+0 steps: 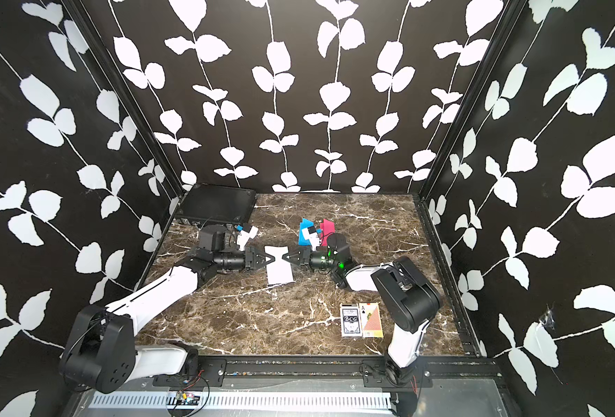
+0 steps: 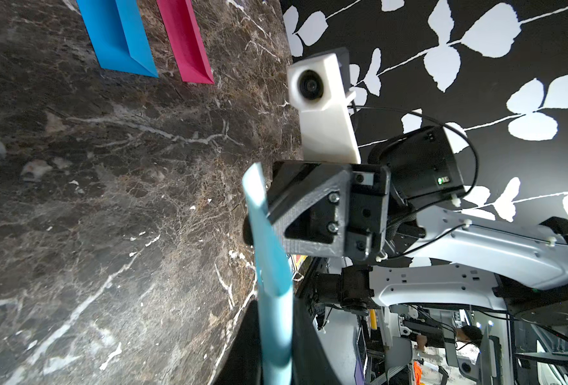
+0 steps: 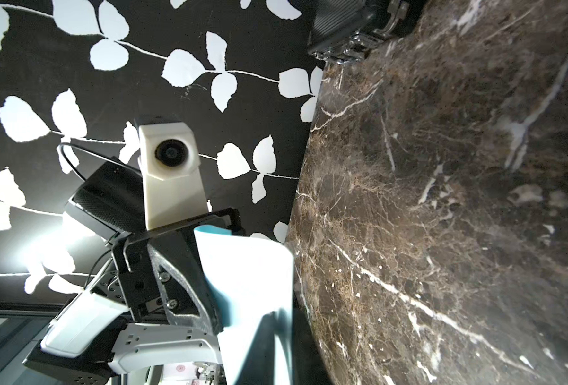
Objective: Fold the square paper along the opposite sides
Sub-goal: Pick up the paper from the center of the board.
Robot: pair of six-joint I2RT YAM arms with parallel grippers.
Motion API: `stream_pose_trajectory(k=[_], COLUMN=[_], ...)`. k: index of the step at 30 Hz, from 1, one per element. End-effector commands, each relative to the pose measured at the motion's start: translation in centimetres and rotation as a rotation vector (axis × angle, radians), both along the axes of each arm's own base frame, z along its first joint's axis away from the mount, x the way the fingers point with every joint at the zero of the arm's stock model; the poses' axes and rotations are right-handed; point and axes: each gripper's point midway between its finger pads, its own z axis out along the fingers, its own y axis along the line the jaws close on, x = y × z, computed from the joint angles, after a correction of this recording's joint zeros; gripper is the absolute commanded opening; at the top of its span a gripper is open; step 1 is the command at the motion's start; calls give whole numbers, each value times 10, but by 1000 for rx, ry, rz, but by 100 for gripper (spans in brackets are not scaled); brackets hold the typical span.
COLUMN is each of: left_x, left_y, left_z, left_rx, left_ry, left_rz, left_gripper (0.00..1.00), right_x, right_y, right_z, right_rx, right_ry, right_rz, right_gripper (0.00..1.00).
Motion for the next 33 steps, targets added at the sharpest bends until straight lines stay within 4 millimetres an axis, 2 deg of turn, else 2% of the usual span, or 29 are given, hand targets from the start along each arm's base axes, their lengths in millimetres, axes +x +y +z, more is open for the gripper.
stream_pose_trajectory(k=[1, 6, 8, 9, 11, 17, 23, 28, 29, 33], left_x=[5, 18, 20, 20, 20, 21, 21, 23, 23, 22], left_y=[11, 35, 40, 41, 40, 35, 31, 29, 28, 29], left_z=[10, 20, 27, 30, 35, 46, 58, 64, 65, 68], left_rx=[4, -4, -10, -12, -26, -118, -204, -235, -239, -238], left_ry=[-53, -67, -82, -91, -102, -125, -157, -171, -175, -189], left_rz=[40, 123, 140, 143, 140, 137, 126, 123, 122, 124], left_gripper=[23, 64, 74, 79, 85, 91, 95, 96, 96, 95], right_x=[2, 4, 5, 3, 2, 4, 9, 15, 20, 22], right_y=[-1, -11, -12, -14, -14, -12, -4, -1, 2, 0], right_z=[33, 54, 57, 75, 86, 115, 130, 132, 120, 117], right_rx=[38, 20, 14, 34, 48, 99, 155, 177, 160, 153], right_ry=[-98, -164, -172, -209, -227, -262, -269, -259, -239, -227], right_rz=[2, -28, -29, -34, -39, -51, -77, -90, -94, -97], right_gripper=[0, 0, 0, 0, 0, 0, 0, 0, 0, 0])
